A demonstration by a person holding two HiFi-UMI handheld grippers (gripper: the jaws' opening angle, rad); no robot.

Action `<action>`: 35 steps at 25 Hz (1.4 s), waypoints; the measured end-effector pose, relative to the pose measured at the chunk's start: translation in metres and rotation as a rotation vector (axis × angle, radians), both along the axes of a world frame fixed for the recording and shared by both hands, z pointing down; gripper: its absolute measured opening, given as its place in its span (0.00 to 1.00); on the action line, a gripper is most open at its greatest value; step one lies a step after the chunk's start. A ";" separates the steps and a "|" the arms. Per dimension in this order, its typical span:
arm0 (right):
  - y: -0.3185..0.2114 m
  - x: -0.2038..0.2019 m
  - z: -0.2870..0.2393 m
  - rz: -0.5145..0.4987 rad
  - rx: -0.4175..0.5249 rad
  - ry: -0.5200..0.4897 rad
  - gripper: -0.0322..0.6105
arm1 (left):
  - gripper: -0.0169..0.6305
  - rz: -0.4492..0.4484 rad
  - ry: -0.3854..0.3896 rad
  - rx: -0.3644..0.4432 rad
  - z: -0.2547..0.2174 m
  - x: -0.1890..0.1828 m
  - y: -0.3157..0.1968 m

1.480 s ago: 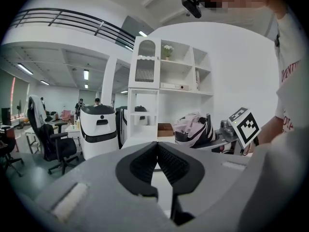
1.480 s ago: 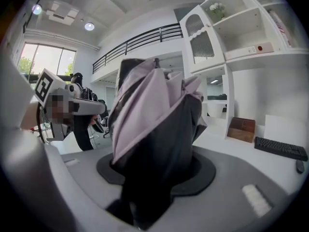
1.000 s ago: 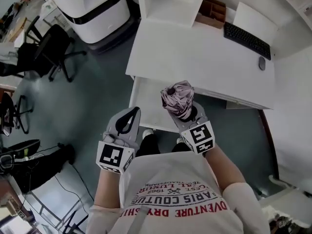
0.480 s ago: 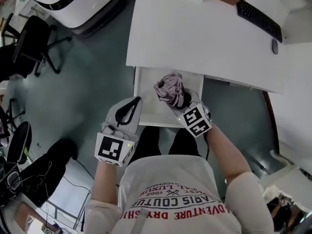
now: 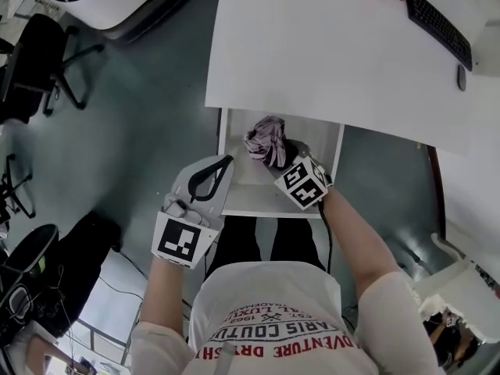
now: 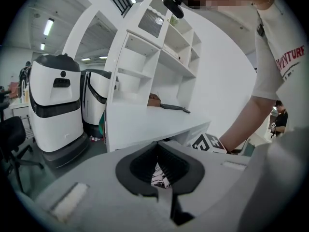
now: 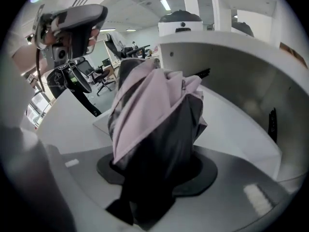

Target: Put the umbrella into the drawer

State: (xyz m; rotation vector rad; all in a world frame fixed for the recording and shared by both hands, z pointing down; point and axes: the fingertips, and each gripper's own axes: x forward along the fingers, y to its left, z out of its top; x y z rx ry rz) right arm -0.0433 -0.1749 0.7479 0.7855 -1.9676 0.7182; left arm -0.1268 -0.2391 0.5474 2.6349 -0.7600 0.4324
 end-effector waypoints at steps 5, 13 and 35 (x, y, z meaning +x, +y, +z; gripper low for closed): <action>0.008 0.006 0.037 -0.004 -0.051 0.028 0.38 | 0.03 -0.002 0.011 -0.019 0.017 0.005 -0.001; 0.013 0.006 0.059 0.018 -0.106 0.017 0.41 | 0.03 -0.091 0.004 -0.019 0.025 -0.010 -0.006; -0.022 0.045 -0.160 0.236 0.299 -0.020 0.14 | 0.03 -0.065 0.055 0.096 -0.099 0.018 0.017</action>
